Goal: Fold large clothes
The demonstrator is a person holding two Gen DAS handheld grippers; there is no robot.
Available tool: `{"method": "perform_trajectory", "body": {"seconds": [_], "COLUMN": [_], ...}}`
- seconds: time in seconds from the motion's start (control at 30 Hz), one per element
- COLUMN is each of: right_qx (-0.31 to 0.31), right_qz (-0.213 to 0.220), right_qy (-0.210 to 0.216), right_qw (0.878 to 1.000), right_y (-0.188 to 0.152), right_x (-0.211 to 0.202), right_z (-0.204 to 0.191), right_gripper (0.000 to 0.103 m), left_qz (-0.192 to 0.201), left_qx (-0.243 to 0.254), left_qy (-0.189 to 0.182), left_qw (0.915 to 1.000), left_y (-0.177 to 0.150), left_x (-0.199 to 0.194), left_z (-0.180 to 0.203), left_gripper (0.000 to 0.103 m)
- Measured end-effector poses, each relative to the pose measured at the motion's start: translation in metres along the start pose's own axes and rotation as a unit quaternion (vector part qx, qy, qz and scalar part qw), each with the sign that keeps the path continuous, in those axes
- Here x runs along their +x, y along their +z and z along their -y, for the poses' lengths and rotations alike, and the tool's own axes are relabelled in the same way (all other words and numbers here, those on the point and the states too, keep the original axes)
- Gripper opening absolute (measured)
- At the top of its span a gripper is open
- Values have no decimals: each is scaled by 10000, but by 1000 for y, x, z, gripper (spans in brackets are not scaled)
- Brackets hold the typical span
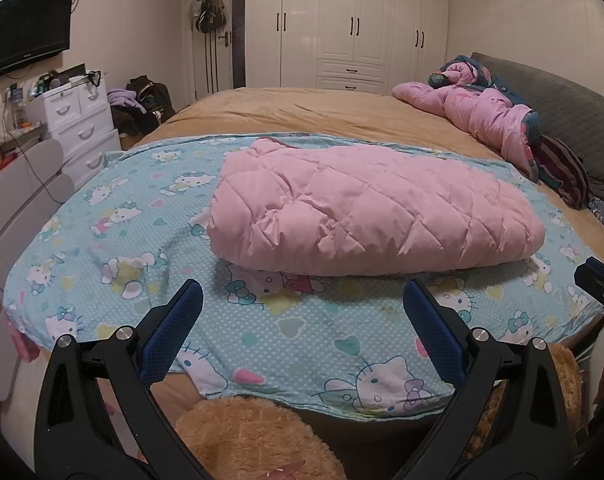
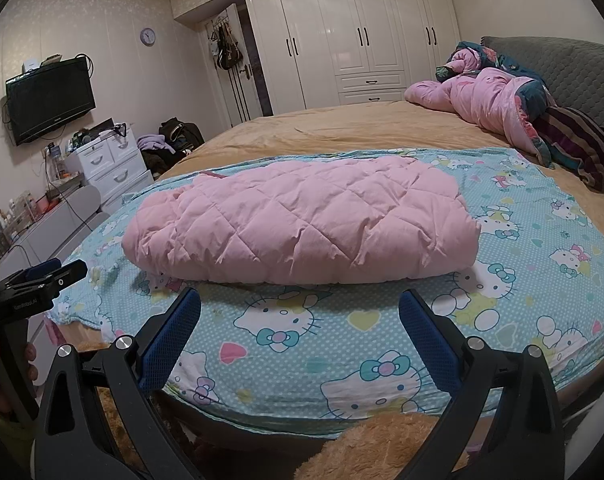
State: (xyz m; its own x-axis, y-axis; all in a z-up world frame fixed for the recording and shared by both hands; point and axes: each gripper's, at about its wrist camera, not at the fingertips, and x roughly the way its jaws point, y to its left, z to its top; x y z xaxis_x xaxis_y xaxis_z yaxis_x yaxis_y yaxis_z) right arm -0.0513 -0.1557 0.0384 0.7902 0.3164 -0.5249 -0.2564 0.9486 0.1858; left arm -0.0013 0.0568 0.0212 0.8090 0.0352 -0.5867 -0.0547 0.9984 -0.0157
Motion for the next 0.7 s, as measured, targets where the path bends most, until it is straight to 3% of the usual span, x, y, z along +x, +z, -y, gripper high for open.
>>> {"method": "perform_trajectory", "body": {"seconds": [0.7], "right_qx": [-7], "right_qz": [14], "right_qy": [-21], "right_qw": [10000], "right_y": [1], "right_x": [-4], "right_z": [-1], "right_gripper": [99], "left_qz": [25], "left_qx": [14], "left_qy": [24], "left_qw": [10000], "left_y": [0], "left_x": [-1], "left_z": [0], "left_gripper": [94]}}
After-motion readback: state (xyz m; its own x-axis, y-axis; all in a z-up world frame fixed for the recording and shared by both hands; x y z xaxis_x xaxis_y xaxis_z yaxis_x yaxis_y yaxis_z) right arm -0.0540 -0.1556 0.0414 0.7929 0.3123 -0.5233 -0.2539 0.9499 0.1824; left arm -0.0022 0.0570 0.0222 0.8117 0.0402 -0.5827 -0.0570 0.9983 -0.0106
